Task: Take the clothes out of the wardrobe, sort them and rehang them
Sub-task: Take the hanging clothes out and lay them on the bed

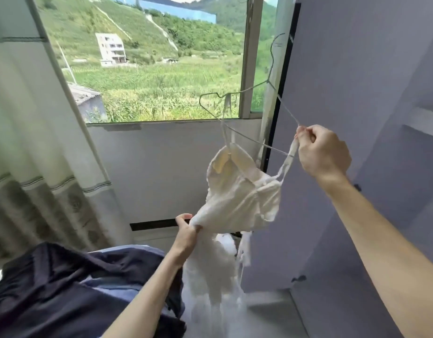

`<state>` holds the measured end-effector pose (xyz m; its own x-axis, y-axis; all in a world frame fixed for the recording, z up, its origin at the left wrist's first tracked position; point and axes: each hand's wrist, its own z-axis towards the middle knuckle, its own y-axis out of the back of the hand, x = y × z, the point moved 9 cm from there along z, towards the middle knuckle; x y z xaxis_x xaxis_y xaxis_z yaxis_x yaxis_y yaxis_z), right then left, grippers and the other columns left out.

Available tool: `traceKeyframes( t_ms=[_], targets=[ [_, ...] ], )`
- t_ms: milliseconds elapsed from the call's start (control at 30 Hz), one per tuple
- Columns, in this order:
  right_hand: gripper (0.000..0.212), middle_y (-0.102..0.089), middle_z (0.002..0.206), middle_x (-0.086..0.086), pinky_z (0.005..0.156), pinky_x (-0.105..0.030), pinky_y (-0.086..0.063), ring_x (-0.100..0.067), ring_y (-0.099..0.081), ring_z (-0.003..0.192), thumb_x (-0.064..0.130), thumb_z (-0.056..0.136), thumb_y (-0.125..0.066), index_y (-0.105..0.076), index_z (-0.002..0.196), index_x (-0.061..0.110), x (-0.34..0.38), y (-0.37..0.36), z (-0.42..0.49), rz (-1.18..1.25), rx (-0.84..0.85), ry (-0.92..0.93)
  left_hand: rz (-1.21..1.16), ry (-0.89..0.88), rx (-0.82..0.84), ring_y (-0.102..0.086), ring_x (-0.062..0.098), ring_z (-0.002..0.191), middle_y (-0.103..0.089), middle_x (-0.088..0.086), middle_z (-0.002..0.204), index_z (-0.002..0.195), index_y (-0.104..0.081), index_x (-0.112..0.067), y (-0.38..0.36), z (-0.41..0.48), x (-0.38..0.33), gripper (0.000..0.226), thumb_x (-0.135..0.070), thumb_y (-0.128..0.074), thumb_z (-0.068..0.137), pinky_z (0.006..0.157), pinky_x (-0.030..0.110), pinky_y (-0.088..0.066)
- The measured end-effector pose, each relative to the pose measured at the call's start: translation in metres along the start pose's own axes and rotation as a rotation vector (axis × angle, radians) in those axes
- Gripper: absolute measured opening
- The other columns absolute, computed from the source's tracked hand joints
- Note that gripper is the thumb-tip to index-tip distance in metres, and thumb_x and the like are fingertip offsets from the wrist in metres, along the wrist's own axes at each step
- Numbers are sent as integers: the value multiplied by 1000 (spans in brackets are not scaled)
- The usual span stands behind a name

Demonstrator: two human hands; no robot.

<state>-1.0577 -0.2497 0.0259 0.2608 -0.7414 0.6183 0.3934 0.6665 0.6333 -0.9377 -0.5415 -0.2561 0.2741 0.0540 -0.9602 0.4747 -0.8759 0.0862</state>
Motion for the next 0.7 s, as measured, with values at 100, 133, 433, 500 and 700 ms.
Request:
traceKeyframes(
  t_ms=[100, 133, 433, 500, 700],
  targets=[
    [36, -66, 93, -7, 71, -34, -37, -28, -47, 81, 47, 101, -42, -66, 97, 20, 4, -54, -24, -35, 146, 47, -239, -52, -42, -58, 20, 87, -52, 9, 110, 122, -34, -27, 37, -27, -7, 58, -30, -60, 71, 73, 30, -47],
    [34, -66, 93, -7, 71, -34, -37, -28, -47, 81, 47, 101, -43, -66, 96, 21, 11, -76, -38, -25, 211, 73, -235, -93, -73, -59, 19, 91, -53, 8, 113, 120, -35, -29, 51, -39, -13, 54, -35, -60, 73, 79, 32, -46],
    [26, -68, 70, 8, 66, -37, -44, -21, -62, 73, 40, 97, -57, -69, 81, 24, 110, -238, -228, 358, 758, 393, 278, -156, -890, -49, 2, 96, -52, -10, 106, 111, -49, -31, 218, -210, 33, 28, -25, -57, 85, 81, 17, -38],
    [24, -66, 67, 9, 65, -38, -47, -19, -62, 69, 37, 97, -59, -69, 79, 24, 138, -259, -282, 407, 918, 474, 252, -33, -1013, -53, 1, 98, -56, -9, 105, 114, -53, -28, 246, -261, 70, 30, -19, -62, 87, 83, 20, -43],
    [23, -61, 60, 10, 63, -35, -45, -17, -60, 63, 38, 96, -60, -66, 77, 26, 202, -277, -448, 462, 1306, 800, 64, 204, -1466, -57, 1, 93, -59, -13, 93, 109, -52, -32, 268, -431, 142, 33, -10, -63, 87, 72, 4, -38]
  ],
)
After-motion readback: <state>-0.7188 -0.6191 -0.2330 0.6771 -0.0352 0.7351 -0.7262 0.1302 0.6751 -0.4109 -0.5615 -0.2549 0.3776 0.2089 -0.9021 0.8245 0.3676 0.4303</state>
